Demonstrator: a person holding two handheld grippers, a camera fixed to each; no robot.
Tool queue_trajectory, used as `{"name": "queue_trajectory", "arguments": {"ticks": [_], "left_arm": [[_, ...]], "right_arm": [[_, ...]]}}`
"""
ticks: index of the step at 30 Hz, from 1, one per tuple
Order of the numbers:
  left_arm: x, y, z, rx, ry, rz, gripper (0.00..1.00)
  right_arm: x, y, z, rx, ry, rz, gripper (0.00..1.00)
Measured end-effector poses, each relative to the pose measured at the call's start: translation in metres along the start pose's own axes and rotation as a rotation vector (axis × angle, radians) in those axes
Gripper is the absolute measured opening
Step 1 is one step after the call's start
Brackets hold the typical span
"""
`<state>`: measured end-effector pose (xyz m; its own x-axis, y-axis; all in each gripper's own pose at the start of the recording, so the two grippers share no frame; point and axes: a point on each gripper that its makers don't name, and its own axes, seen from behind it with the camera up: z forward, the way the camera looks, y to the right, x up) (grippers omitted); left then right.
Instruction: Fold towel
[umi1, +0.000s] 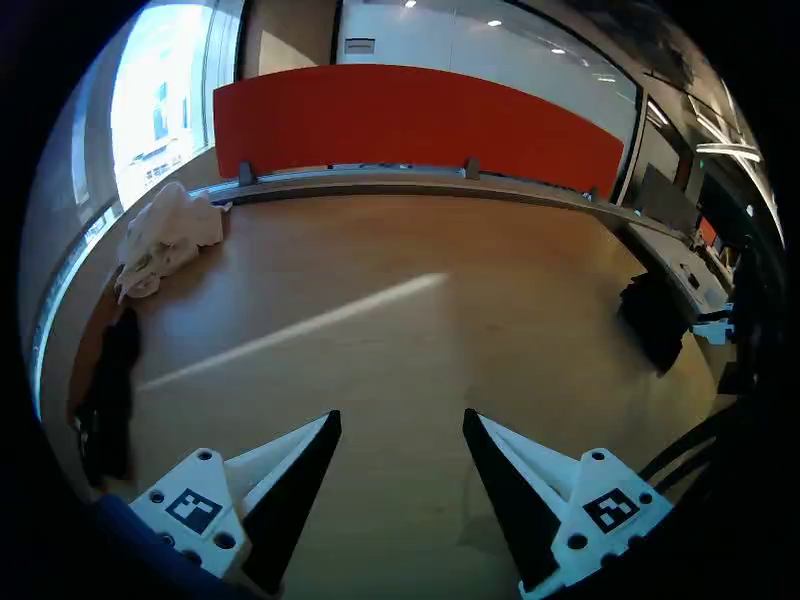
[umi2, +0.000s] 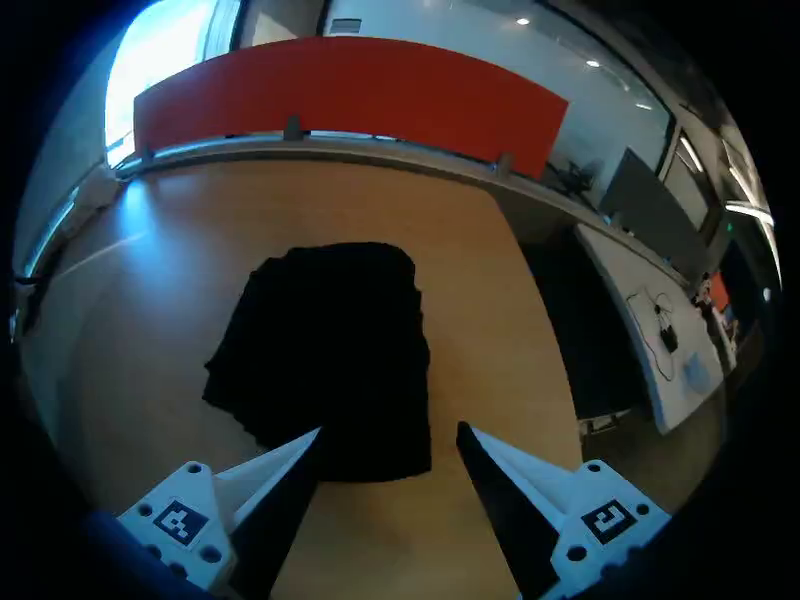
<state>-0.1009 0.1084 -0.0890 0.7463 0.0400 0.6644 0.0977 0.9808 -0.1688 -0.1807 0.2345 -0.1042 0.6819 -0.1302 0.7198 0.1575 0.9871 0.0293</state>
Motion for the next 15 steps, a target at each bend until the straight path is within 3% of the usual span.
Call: {"name": "queue_trajectory", "arguments": {"ticks": [15], "left_arm": [[0.019, -0.022, -0.007, 0.013, 0.058, -0.009, 0.90]], "right_arm": [[0.075, -0.047, -0.039, 0.020, 0.217, 0.055, 0.95]]}}
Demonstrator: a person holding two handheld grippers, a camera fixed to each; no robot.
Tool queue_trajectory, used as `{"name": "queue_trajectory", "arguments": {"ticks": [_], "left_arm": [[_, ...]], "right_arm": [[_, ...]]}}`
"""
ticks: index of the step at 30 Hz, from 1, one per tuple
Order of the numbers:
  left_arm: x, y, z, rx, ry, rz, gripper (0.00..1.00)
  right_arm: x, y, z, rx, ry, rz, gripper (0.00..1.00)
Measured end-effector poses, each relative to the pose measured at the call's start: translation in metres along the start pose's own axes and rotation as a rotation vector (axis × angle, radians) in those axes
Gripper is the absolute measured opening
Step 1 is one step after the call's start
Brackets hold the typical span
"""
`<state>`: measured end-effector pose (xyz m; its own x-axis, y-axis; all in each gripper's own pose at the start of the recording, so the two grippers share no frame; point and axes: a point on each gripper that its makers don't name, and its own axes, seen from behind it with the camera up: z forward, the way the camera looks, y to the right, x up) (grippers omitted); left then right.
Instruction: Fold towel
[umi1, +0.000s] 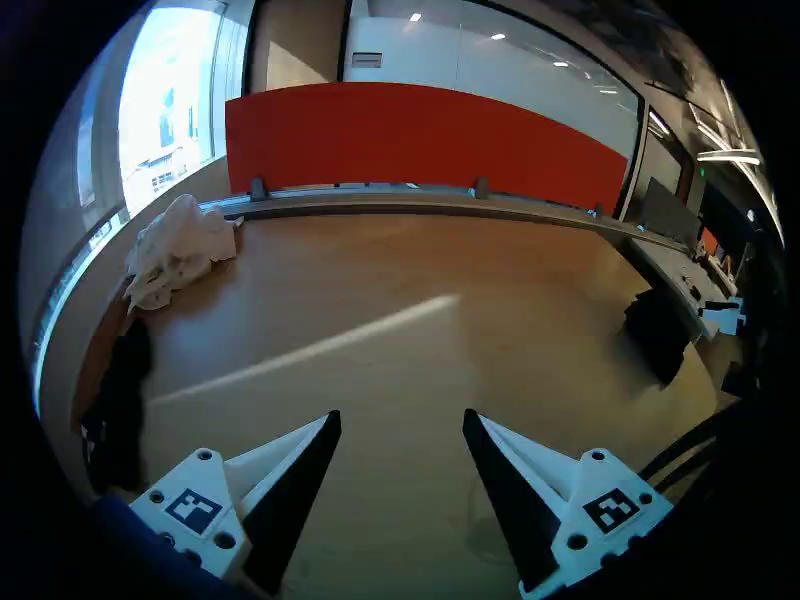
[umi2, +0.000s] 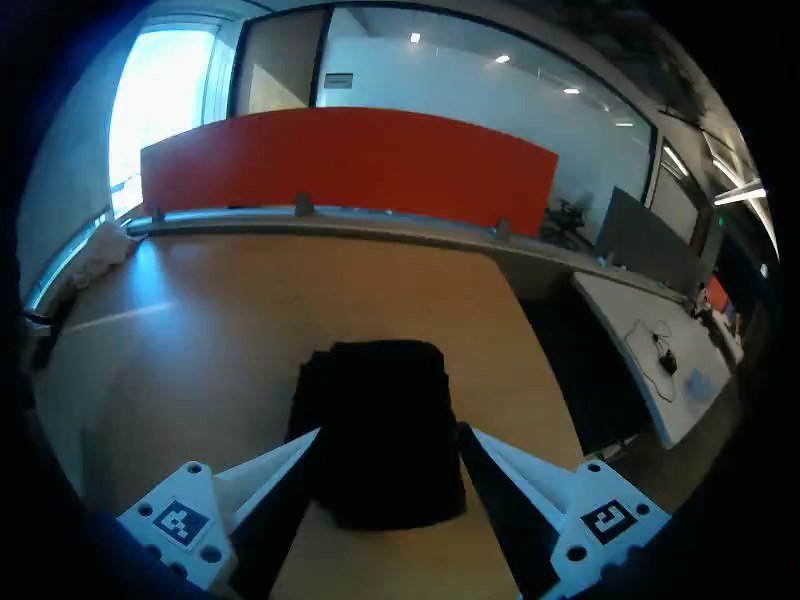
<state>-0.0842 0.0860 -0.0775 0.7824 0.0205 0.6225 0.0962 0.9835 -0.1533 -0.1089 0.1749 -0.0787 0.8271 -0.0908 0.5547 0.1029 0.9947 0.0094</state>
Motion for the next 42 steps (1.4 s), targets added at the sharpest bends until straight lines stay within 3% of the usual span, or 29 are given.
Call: {"name": "queue_trajectory", "arguments": {"ticks": [12, 24, 38, 42], "left_arm": [[0.028, -0.016, -0.003, 0.025, 0.081, 0.002, 0.90], [0.059, -0.035, -0.006, 0.062, 0.175, -0.015, 0.90], [0.109, -0.068, -0.017, 0.149, 0.361, -0.016, 0.90], [0.126, -0.072, -0.021, 0.160, 0.415, -0.003, 0.90]], "right_arm": [[0.069, -0.067, -0.009, 0.060, 0.188, 0.030, 0.96], [0.112, -0.124, -0.012, 0.115, 0.297, 0.073, 0.96], [0.154, -0.161, -0.017, 0.109, 0.432, 0.073, 0.99], [0.168, -0.160, -0.017, 0.070, 0.474, 0.086, 1.00]]}}
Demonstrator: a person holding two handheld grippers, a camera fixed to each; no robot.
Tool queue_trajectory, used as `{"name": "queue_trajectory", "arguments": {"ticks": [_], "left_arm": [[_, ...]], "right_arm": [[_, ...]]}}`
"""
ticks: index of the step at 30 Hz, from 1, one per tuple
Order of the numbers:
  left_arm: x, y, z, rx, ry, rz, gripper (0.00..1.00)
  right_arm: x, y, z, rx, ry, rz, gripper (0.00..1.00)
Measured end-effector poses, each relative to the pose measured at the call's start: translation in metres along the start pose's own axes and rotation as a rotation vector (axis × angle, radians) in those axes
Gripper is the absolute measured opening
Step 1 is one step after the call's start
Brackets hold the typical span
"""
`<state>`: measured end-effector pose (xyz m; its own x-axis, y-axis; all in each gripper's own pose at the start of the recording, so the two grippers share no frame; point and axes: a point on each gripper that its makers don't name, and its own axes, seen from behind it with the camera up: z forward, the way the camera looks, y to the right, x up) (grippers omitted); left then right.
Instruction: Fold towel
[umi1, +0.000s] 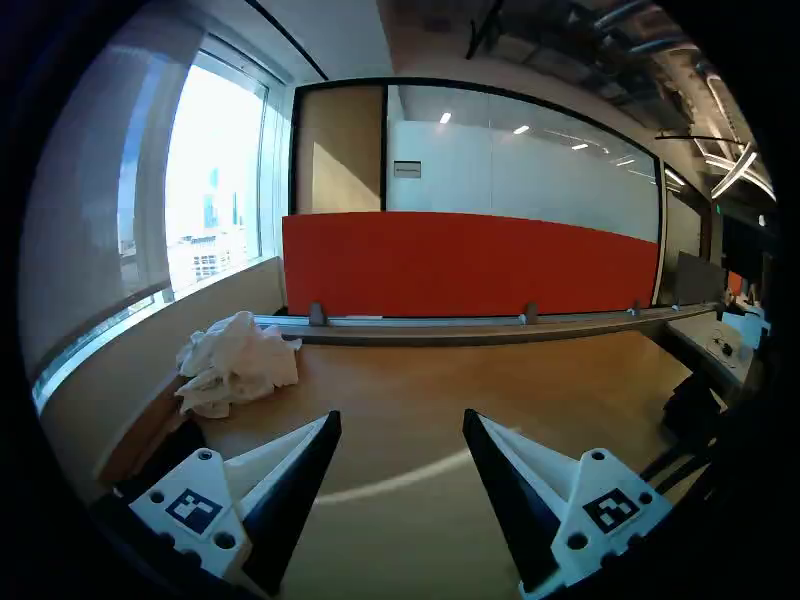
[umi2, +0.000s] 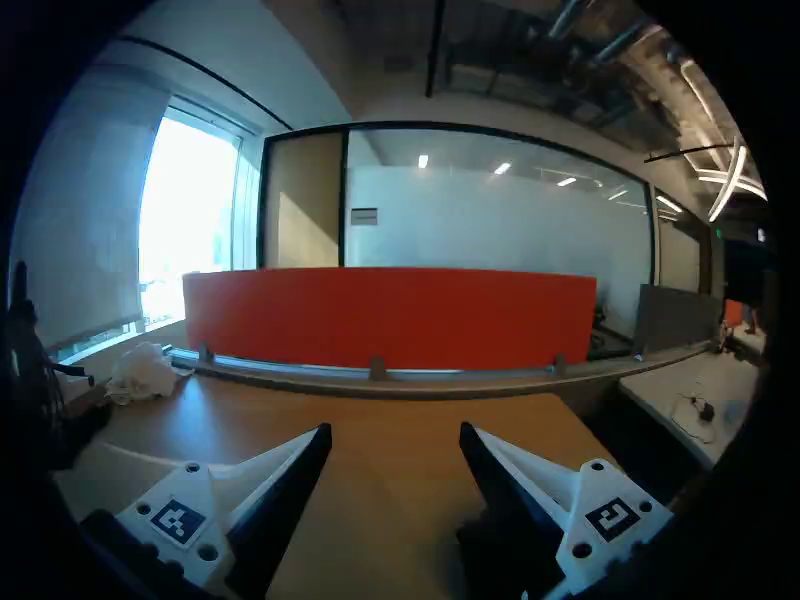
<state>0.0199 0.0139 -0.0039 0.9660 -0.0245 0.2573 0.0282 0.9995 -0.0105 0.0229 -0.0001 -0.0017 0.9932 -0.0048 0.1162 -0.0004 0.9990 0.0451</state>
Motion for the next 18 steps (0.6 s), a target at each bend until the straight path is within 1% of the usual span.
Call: {"name": "queue_trajectory", "arguments": {"ticks": [3, 9, 18], "left_arm": [[0.011, -0.005, 0.002, 0.013, 0.035, -0.003, 0.90], [0.024, -0.011, 0.003, 0.025, 0.075, -0.029, 0.90], [0.029, -0.012, 0.006, 0.028, 0.109, -0.026, 0.90]], "right_arm": [[0.007, 0.000, 0.002, -0.017, 0.024, 0.005, 1.00], [0.018, -0.005, 0.004, -0.015, 0.061, 0.001, 1.00], [0.021, -0.011, 0.010, -0.018, 0.063, -0.007, 1.00]]}}
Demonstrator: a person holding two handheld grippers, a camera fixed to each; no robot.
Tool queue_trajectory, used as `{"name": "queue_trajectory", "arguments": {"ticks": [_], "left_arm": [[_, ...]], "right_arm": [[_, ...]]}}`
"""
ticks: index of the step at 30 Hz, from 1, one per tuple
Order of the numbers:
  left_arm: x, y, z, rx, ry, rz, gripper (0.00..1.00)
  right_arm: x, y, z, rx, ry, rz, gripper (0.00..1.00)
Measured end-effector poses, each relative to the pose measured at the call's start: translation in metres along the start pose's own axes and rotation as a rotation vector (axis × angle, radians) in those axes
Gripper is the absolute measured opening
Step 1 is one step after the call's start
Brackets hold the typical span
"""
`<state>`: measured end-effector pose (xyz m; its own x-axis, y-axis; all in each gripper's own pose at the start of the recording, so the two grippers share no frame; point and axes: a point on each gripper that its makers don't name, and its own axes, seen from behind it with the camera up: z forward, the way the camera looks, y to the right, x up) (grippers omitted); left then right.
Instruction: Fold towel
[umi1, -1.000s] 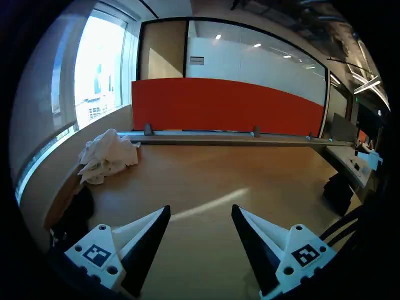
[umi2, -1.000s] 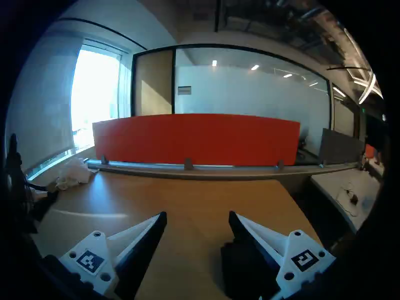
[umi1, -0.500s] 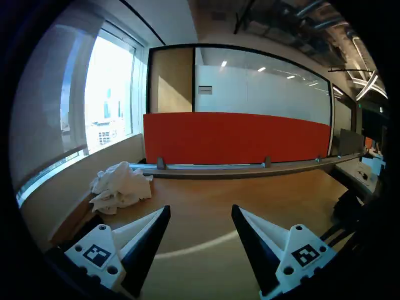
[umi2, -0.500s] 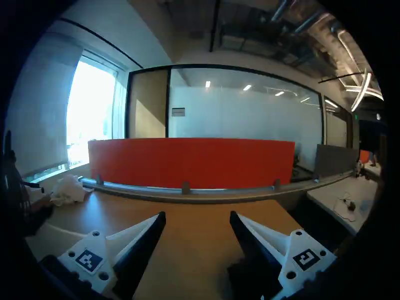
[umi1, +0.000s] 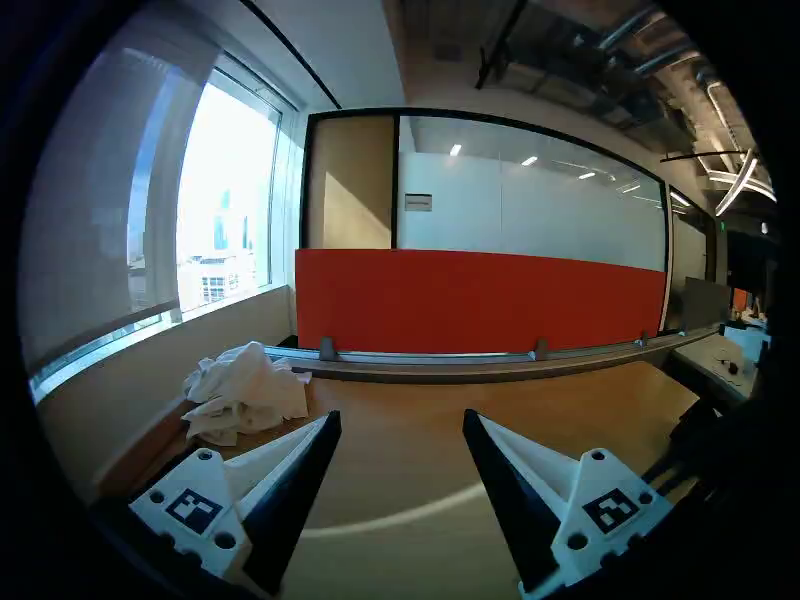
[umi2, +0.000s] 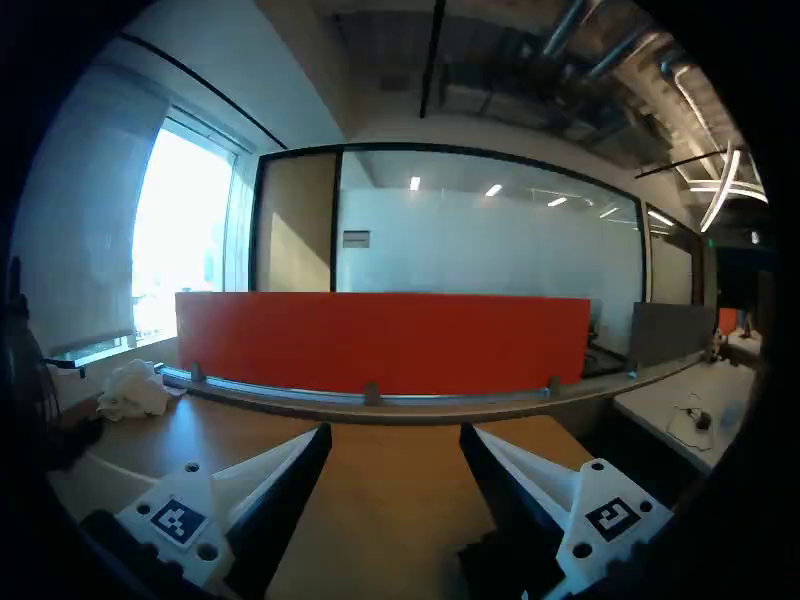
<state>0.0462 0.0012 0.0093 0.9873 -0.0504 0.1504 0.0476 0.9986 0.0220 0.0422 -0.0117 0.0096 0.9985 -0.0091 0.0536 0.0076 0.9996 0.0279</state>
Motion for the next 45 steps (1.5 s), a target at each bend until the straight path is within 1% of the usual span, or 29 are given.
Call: {"name": "queue_trajectory", "arguments": {"ticks": [8, 11, 14, 20, 27, 36, 45], "left_arm": [[-0.007, -0.002, 0.002, 0.004, 0.033, -0.037, 0.90], [-0.013, -0.004, 0.002, 0.000, 0.041, -0.038, 0.90], [-0.020, -0.007, 0.002, -0.002, 0.053, -0.027, 0.90], [-0.036, -0.013, 0.003, -0.002, 0.076, -0.010, 0.90], [-0.053, -0.013, 0.007, -0.013, 0.105, -0.024, 0.90], [-0.072, -0.015, 0.008, -0.010, 0.147, -0.018, 0.90], [-0.096, -0.018, 0.010, 0.000, 0.169, -0.032, 0.90]], "right_arm": [[-0.001, -0.011, 0.002, 0.022, -0.007, 0.006, 1.00], [-0.001, -0.014, 0.002, 0.029, -0.004, 0.018, 1.00], [-0.001, -0.017, 0.002, 0.033, 0.002, 0.016, 1.00], [-0.010, -0.021, 0.003, 0.018, -0.005, -0.021, 1.00], [-0.018, -0.034, 0.000, 0.029, 0.001, -0.039, 1.00], [-0.027, -0.051, 0.002, 0.045, 0.005, -0.078, 1.00], [-0.041, -0.060, 0.007, 0.056, -0.003, -0.104, 1.00]]}}
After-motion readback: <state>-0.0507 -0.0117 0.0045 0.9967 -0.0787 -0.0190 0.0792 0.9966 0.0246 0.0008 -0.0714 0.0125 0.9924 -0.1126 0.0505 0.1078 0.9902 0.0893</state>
